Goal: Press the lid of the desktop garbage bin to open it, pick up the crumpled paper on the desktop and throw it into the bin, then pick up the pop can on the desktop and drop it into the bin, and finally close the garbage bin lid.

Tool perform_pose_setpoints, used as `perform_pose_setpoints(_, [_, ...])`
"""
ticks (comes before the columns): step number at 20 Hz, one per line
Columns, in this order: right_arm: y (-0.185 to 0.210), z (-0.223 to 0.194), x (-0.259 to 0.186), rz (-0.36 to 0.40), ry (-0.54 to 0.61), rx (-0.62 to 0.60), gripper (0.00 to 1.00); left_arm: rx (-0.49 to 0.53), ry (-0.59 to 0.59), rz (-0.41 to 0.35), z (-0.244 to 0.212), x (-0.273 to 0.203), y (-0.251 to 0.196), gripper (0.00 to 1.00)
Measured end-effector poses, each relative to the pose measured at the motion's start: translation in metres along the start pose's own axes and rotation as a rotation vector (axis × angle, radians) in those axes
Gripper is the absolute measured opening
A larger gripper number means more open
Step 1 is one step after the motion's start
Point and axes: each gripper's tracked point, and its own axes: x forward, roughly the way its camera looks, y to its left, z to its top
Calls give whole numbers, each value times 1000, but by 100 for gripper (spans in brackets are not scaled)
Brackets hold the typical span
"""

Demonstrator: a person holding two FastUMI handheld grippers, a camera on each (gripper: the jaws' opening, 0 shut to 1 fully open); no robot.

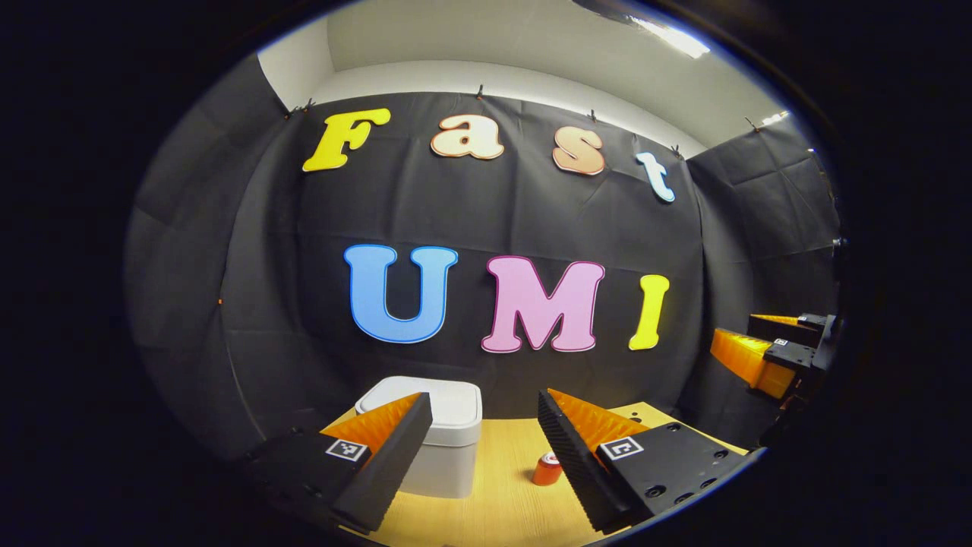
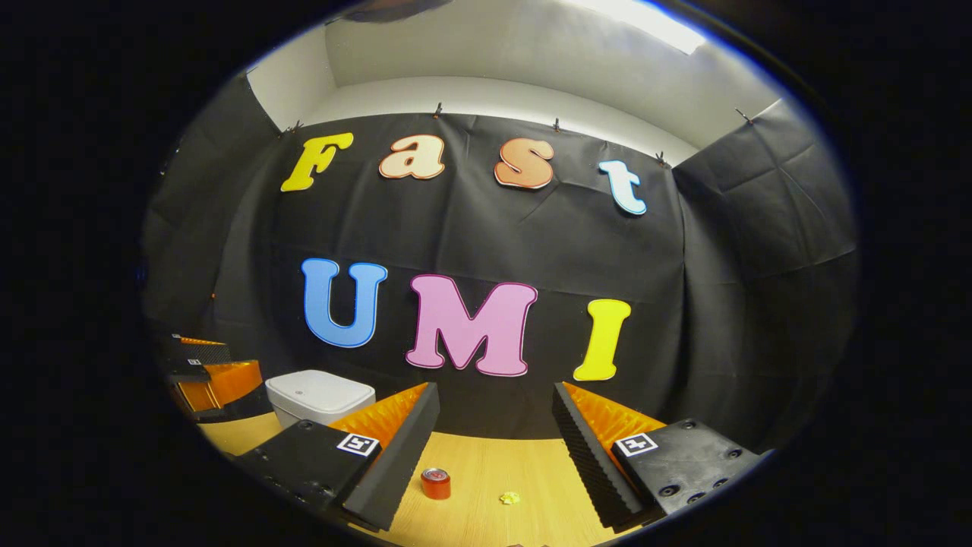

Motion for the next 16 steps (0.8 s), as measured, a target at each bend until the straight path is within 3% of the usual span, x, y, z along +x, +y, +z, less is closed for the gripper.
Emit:
perform_pose_setpoints(10, [5, 2, 18, 31, 7, -3, 96, 32, 62, 21, 3, 48, 36, 92])
perform_pose_setpoints(12, [4, 1, 22, 32, 8, -3, 96, 31, 95, 14, -1, 66, 43, 82])
perform_pose_setpoints(16, [-2, -9, 34, 22, 20, -7, 96, 17, 146, 51, -10, 95, 65, 53])
